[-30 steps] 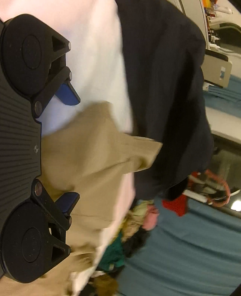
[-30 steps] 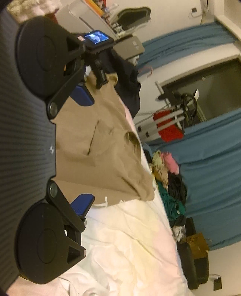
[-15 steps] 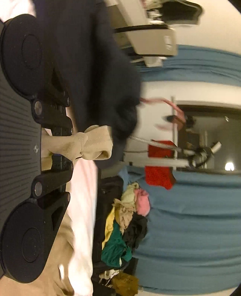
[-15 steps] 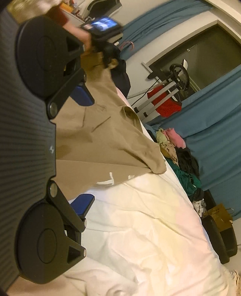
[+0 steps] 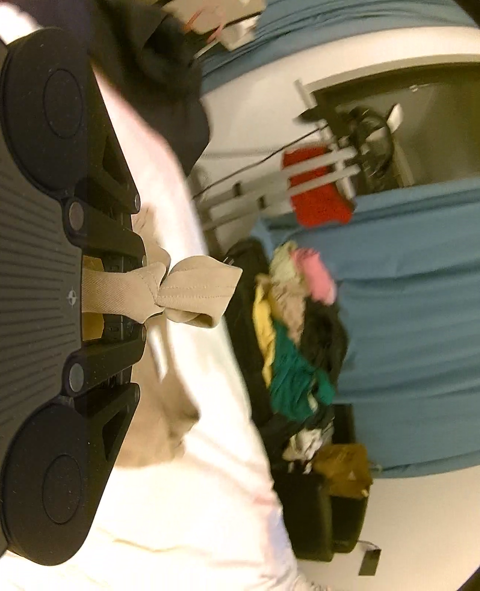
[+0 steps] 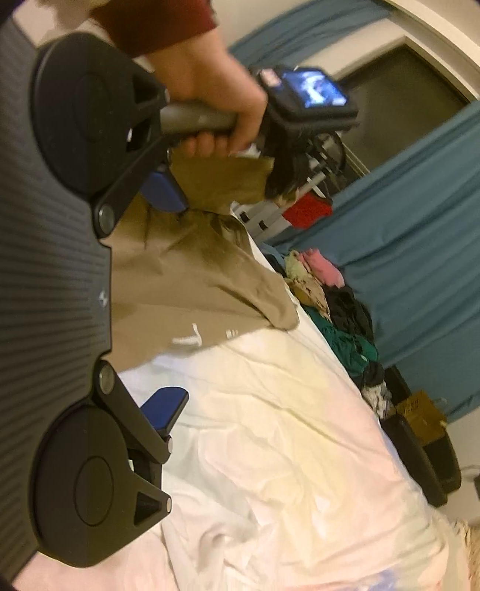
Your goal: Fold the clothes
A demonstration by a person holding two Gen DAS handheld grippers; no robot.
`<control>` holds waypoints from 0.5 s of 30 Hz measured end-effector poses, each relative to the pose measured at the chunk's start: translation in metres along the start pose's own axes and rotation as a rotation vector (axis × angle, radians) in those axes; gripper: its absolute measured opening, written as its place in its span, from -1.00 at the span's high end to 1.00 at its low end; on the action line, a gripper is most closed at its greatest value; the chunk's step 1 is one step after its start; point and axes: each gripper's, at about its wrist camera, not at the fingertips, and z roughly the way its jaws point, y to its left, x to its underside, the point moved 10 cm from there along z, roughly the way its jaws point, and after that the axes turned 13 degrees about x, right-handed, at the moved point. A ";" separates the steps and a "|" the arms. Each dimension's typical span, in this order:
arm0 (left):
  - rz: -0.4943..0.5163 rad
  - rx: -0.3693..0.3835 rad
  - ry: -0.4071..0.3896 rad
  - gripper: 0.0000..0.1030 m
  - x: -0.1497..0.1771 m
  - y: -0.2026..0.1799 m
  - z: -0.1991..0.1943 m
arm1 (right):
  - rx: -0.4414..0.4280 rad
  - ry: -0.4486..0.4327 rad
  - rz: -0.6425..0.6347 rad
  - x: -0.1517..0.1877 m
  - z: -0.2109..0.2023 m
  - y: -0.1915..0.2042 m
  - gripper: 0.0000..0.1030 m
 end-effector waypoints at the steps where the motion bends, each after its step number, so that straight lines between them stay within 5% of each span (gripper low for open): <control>1: -0.021 0.033 0.010 0.75 0.009 -0.008 0.006 | 0.005 -0.009 -0.005 -0.001 0.002 -0.002 -1.00; 3: -0.049 0.085 0.001 0.61 0.020 -0.020 0.011 | 0.018 -0.020 -0.017 -0.002 0.006 -0.006 -1.00; 7: -0.051 0.126 -0.083 -0.21 0.029 -0.022 -0.018 | 0.008 -0.023 -0.011 -0.003 0.008 -0.010 -1.00; 13: -0.128 0.179 -0.133 -0.25 0.072 -0.011 -0.134 | -0.016 -0.065 -0.039 -0.006 -0.001 -0.001 -1.00; 15: -0.114 0.143 -0.181 -0.25 0.093 0.000 -0.182 | -0.023 -0.080 -0.061 -0.005 -0.006 0.005 -1.00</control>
